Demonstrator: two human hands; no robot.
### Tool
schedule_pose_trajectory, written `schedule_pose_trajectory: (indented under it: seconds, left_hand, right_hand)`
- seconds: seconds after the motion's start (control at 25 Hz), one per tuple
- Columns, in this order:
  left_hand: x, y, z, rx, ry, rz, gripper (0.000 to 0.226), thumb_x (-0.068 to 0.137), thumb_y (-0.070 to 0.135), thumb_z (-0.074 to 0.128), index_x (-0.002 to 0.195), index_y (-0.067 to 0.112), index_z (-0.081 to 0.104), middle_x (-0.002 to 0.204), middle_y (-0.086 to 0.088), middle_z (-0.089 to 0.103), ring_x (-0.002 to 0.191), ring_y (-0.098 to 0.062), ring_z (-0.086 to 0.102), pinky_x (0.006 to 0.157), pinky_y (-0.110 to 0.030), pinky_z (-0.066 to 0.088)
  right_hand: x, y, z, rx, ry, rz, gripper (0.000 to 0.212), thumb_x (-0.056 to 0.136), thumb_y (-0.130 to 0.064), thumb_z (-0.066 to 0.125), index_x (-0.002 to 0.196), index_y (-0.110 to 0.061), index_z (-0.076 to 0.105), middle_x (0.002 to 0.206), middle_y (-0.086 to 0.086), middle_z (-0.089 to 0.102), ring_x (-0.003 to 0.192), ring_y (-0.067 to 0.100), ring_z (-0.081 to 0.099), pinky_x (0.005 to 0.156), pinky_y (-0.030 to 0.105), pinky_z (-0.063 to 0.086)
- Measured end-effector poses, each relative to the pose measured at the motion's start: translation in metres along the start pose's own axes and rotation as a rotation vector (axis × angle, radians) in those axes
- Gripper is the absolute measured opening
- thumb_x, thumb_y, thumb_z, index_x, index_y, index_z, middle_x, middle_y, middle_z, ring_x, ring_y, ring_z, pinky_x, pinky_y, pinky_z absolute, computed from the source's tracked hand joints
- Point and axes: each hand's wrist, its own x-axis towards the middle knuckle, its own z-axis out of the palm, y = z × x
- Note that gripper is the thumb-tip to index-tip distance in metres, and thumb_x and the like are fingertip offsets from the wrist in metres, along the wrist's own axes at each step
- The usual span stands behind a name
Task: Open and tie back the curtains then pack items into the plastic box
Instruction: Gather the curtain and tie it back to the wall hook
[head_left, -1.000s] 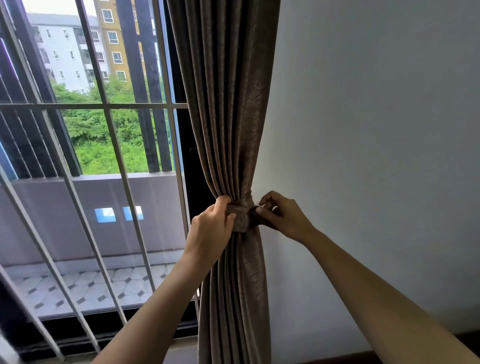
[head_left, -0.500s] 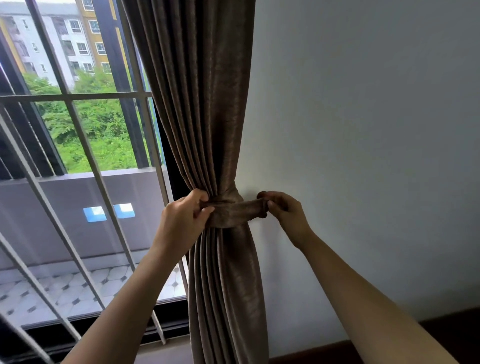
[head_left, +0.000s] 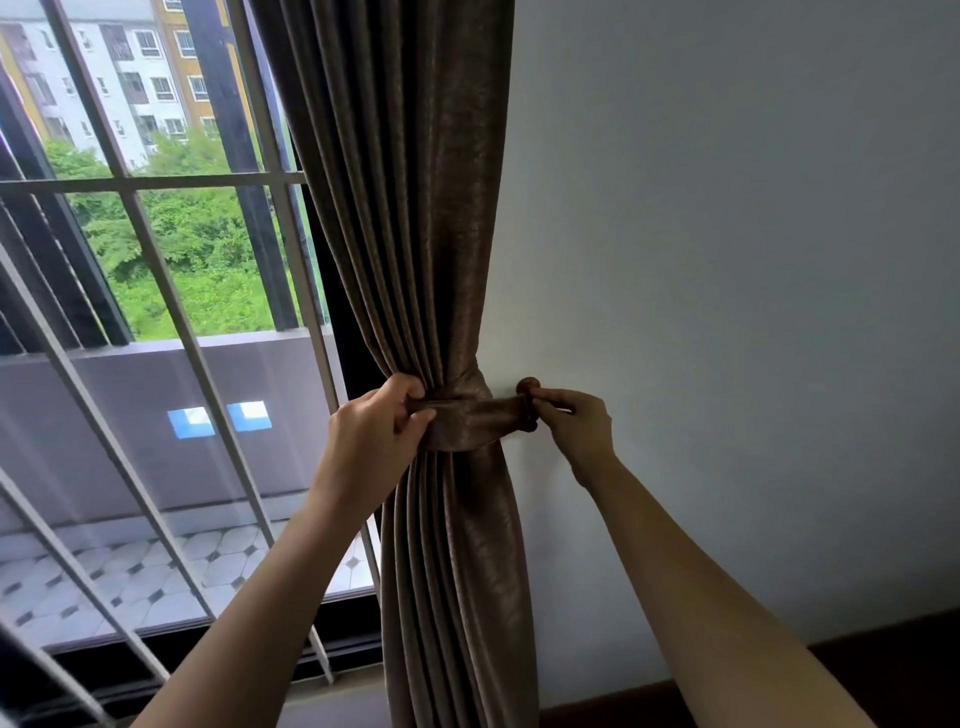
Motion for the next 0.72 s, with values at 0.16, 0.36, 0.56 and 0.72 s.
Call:
schedule_pose_trajectory:
  seconds: [0.16, 0.36, 0.56, 0.72]
  left_hand:
    - [-0.002, 0.003, 0.002, -0.004, 0.005, -0.022, 0.021, 0.073, 0.005, 0.076, 0.09, 0.005, 0.064, 0.058, 0.008, 0.048, 0.051, -0.013, 0.048, 0.055, -0.008, 0.032]
    - [-0.002, 0.005, 0.003, -0.013, 0.014, -0.03, 0.021, 0.073, 0.004, 0.077, 0.091, 0.003, 0.065, 0.06, 0.009, 0.048, 0.052, -0.01, 0.048, 0.056, -0.005, 0.03]
    - [-0.004, 0.006, 0.005, -0.03, 0.028, -0.02, 0.021, 0.072, 0.002, 0.077, 0.09, 0.002, 0.065, 0.061, 0.011, 0.049, 0.052, -0.006, 0.048, 0.057, -0.002, 0.03]
    - [-0.005, 0.005, 0.007, -0.043, 0.027, -0.005, 0.022, 0.073, 0.001, 0.076, 0.091, 0.001, 0.064, 0.062, 0.011, 0.05, 0.051, 0.0, 0.047, 0.053, 0.002, 0.033]
  right_hand:
    - [-0.001, 0.002, 0.001, -0.055, -0.018, 0.022, 0.024, 0.09, -0.014, 0.06, 0.112, -0.009, 0.069, 0.111, 0.006, 0.068, 0.1, 0.013, 0.059, 0.089, 0.021, 0.045]
    - [-0.001, 0.011, -0.007, 0.087, -0.172, 0.11, 0.028, 0.093, -0.015, 0.056, 0.117, -0.004, 0.064, 0.111, 0.011, 0.067, 0.105, 0.021, 0.06, 0.09, 0.026, 0.047]
    - [-0.005, 0.028, -0.006, -0.102, -0.178, -0.105, 0.029, 0.094, -0.017, 0.055, 0.121, -0.011, 0.063, 0.113, 0.007, 0.067, 0.105, 0.018, 0.06, 0.094, 0.027, 0.046]
    - [-0.002, 0.033, -0.009, -0.239, -0.213, -0.239, 0.029, 0.093, -0.013, 0.055, 0.121, -0.014, 0.063, 0.102, 0.001, 0.065, 0.096, 0.016, 0.059, 0.087, 0.022, 0.046]
